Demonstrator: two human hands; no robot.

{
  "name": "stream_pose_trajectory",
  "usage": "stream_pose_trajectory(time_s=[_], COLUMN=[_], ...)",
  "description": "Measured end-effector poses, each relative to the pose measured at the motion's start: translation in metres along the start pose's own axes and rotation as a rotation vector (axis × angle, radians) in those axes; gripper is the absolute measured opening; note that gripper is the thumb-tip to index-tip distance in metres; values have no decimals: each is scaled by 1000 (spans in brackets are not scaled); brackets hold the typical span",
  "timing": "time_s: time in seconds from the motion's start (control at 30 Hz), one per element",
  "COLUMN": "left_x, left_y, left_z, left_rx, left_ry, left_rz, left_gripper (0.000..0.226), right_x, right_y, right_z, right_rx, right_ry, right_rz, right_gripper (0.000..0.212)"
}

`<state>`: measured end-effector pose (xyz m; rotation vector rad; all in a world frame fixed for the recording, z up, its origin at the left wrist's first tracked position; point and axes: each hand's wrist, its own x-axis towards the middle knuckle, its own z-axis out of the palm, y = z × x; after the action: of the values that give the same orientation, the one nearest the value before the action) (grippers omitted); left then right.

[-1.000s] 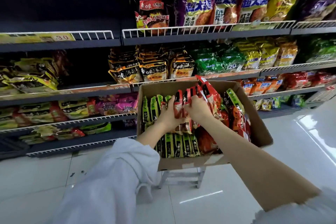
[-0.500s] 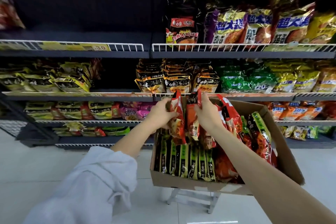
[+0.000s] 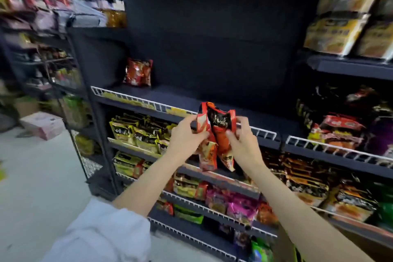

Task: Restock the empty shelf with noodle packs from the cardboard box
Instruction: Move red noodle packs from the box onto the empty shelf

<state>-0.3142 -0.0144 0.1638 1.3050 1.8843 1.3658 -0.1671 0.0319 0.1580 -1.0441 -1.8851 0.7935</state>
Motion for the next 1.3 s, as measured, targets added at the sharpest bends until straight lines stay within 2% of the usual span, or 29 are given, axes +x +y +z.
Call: stream_pose_trajectory(time_s=[0.07, 0.13, 0.3, 0.43, 0.67, 0.83, 0.97, 1.03, 1.13, 1.3], left_x=[34, 66, 148, 212, 338, 425, 475, 491, 500, 499], left_y=[-10, -19, -43, -64, -109, -147, -186, -209, -239, -254], left_z=[-48, -92, -173, -209, -246, -271, -281, -279, -273, -279], left_rx=[14, 41, 120, 216, 317, 499, 559, 540, 511, 619], left_ry=[75, 151, 279, 352, 379, 302, 195, 151, 50, -12], left_rz=[25, 46, 110, 141, 217, 213, 137, 160, 188, 261], left_gripper=[51, 47, 54, 53, 56, 60, 50, 47, 56, 61], right_x=[35, 71, 158, 224, 348, 433, 474, 488, 499, 504], right_y=[-27, -52, -94, -103, -94, -84, -70, -57, -38, -29], right_z=[46, 88, 184, 249, 337, 398, 447, 464, 479, 488], right_rx=[81, 109, 247, 329, 457, 498, 559, 562, 527, 353], right_ry=[-17, -45, -67, -73, -151, -220, -264, -248, -178, -58], right_rz=[-24, -57, -105, -94, -91, -33, 99, 163, 193, 200], right_gripper=[25, 22, 20, 19, 21, 25, 37, 40, 43, 32])
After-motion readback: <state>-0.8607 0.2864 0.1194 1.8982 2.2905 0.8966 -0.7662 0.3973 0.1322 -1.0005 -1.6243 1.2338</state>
